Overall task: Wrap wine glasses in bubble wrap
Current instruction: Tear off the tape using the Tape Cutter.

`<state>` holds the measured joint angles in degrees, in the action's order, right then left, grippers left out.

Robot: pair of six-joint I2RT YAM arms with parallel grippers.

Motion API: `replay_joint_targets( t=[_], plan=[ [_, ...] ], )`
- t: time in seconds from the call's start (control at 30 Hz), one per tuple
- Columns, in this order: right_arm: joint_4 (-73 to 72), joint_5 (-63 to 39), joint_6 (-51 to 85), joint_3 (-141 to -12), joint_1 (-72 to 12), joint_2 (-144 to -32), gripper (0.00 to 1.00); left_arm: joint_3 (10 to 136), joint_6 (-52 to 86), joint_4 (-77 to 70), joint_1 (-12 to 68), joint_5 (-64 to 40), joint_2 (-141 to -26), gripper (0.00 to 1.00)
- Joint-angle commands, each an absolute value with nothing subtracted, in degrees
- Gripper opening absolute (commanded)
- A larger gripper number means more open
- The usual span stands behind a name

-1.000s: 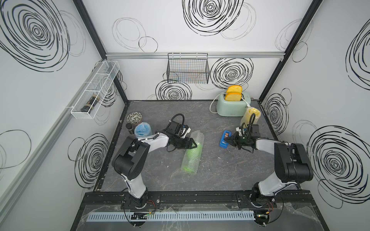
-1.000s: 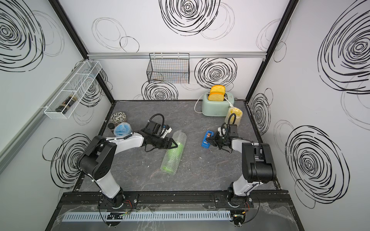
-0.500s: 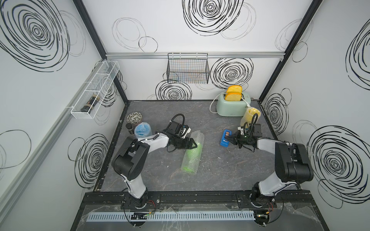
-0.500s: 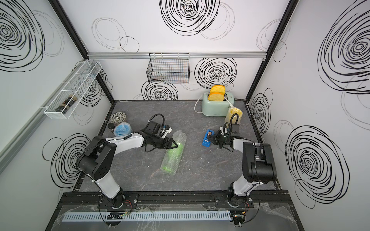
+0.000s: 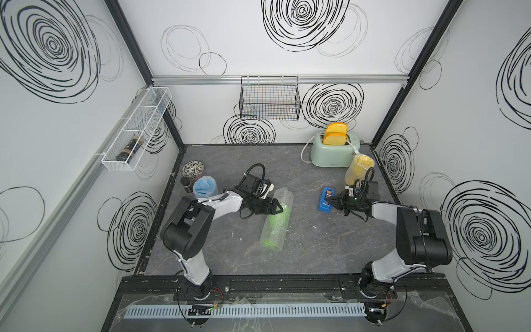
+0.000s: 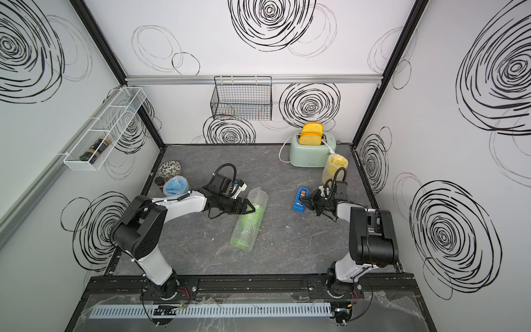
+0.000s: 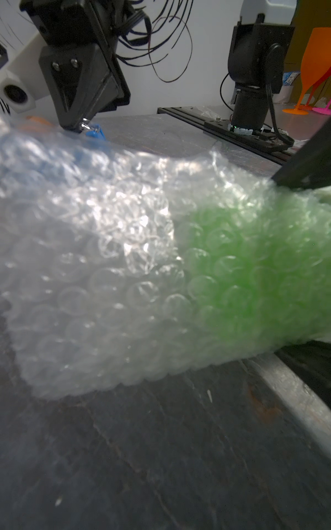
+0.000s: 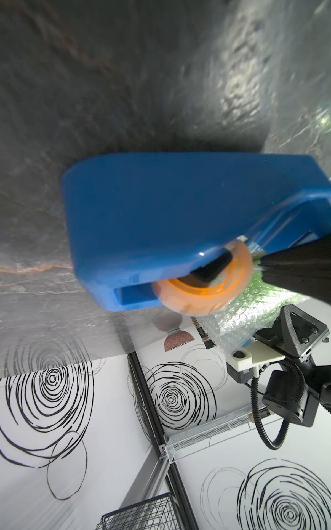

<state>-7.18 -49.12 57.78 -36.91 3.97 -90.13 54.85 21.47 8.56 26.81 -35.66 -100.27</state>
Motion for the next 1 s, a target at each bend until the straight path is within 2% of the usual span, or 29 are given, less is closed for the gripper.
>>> replay_joint_targets(
  t=[0.0, 0.1, 0.2, 0.3, 0.5, 0.63, 0.7, 0.77, 0.83, 0.97],
  plan=[
    [-11.92, -50.97, 61.11, -37.71, 3.53, -88.69, 0.0, 52.65, 20.33, 13.52, 27.9, -29.72, -102.05, 0.78],
    [-13.38, -53.81, 64.03, -37.85, 3.63, -88.96, 0.0, 52.66, 20.31, 13.72, 27.86, -30.06, -101.5, 0.79],
    [-14.62, -51.61, 65.66, -37.53, 2.9, -86.28, 0.0, 52.49, 20.52, 13.21, 27.89, -29.89, -101.98, 0.78],
    [-10.72, -51.97, 62.01, -38.73, 4.12, -90.48, 0.0, 53.1, 20.56, 13.71, 27.99, -30.18, -101.89, 0.78],
    [-18.15, -52.61, 68.44, -35.15, 4.04, -88.92, 0.0, 53.05, 20.36, 13.89, 28.27, -29.87, -101.31, 0.79],
    [-14.25, -54.79, 65.89, -37.06, 5.01, -94.11, 0.0, 52.49, 20.65, 13.33, 28.21, -29.63, -101.93, 0.78],
    [-20.33, -55.08, 71.08, -34.37, 4.68, -90.95, 0.0, 53.25, 20.4, 13.79, 28.23, -29.95, -101.92, 0.78],
    [-20.52, -53.09, 71.34, -33.8, 4.74, -88.7, 0.0, 53.14, 20.55, 13.78, 28.45, -29.84, -101.91, 0.78],
    [-17.52, -53.65, 68.73, -35.49, 5.25, -91.05, 0.0, 52.82, 20.75, 13.67, 28.86, -30.03, -102.03, 0.78],
    [-21.51, -55.63, 70.75, -34.54, 5.34, -94.0, 0.0, 52.85, 20.78, 13.95, 29.01, -30.19, -101.15, 0.78]
  ],
)
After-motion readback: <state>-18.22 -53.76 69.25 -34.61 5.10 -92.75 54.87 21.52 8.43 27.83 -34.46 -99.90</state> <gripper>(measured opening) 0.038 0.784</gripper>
